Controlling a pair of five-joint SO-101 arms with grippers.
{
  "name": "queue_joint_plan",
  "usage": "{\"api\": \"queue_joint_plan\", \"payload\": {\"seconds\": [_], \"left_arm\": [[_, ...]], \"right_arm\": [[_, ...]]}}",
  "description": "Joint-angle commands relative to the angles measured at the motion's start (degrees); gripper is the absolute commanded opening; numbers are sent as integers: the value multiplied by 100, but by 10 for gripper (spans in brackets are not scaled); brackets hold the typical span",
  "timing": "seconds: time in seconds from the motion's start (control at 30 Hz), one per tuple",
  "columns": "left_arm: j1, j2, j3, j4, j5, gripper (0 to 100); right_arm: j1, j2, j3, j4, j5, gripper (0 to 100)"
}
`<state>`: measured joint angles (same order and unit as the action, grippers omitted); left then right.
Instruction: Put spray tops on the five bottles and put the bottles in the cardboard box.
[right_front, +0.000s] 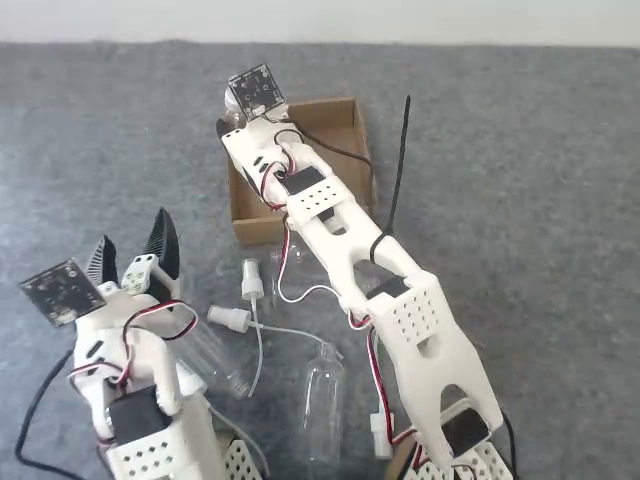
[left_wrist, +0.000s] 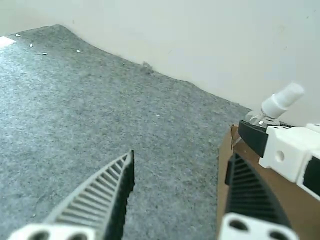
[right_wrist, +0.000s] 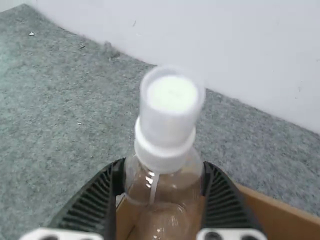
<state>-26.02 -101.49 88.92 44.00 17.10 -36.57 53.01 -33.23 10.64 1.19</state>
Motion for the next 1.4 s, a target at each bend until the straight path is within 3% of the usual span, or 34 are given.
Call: {"api": "queue_joint_plan", "payload": {"seconds": [0.0,0.1,0.27,0.7,1.37], "left_arm": [[-9,-70,-365,-202,62,272],[-9,-70,-365,-202,62,272],[0,-70,-365,-202,62,272],[0,-70,-365,-202,62,272],[0,-70,-356,-202,62,272]], "right_arm": [[127,-84,-325,-171,44,10],[127,-57,-325,-163,44,35],[119,-40,-299,-110,44,164],[119,-40,-290,-110,44,329],[101,-110,-290,242,44,335]]}}
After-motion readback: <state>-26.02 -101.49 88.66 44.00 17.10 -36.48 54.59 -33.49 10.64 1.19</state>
